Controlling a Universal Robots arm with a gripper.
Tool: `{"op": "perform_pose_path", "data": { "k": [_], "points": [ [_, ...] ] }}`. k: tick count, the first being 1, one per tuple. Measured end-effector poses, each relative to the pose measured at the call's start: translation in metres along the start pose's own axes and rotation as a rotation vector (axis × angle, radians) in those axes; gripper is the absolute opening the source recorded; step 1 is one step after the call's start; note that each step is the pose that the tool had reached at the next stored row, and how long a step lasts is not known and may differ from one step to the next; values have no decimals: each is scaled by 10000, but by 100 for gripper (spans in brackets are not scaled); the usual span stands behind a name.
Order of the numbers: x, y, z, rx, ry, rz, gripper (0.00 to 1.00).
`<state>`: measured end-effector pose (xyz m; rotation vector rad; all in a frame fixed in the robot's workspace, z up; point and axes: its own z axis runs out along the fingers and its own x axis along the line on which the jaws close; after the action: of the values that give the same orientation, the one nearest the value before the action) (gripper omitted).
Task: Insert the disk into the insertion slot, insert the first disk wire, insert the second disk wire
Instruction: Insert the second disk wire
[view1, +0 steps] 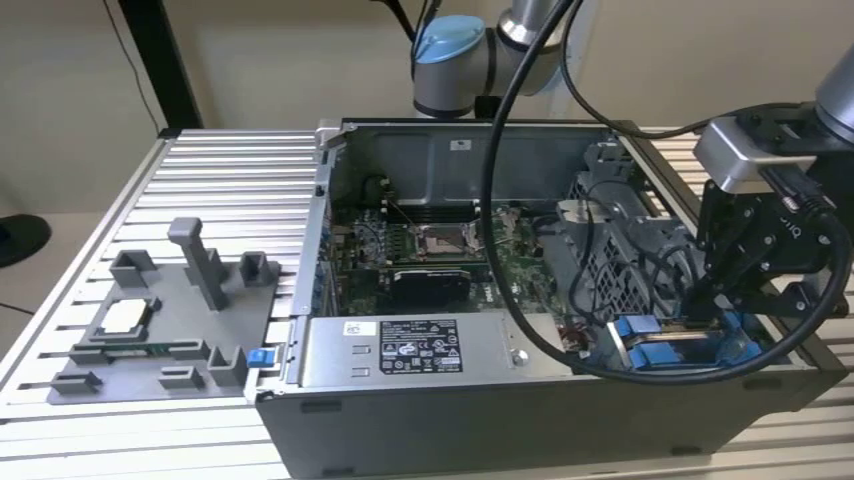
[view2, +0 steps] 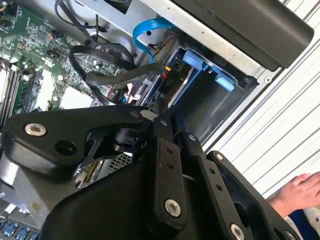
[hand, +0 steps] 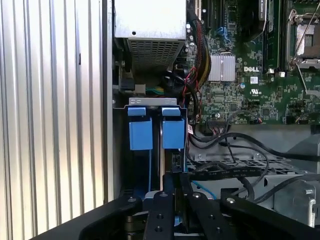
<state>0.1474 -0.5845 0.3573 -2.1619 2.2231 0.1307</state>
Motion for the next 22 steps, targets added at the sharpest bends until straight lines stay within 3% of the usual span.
{"op": "perform_pose_path", "data": {
  "k": [7, 10, 12, 16, 22],
  "points": [
    [0, 0, 3, 5, -1, -1, 0],
    [0, 0, 14, 48, -3, -5, 0],
    [-1, 1, 28, 111, -4, -8, 0],
    [-10, 9, 54, 337, -9, -12, 0],
    [-57, 42, 113, 513, -13, 10, 0]
  ]
}}
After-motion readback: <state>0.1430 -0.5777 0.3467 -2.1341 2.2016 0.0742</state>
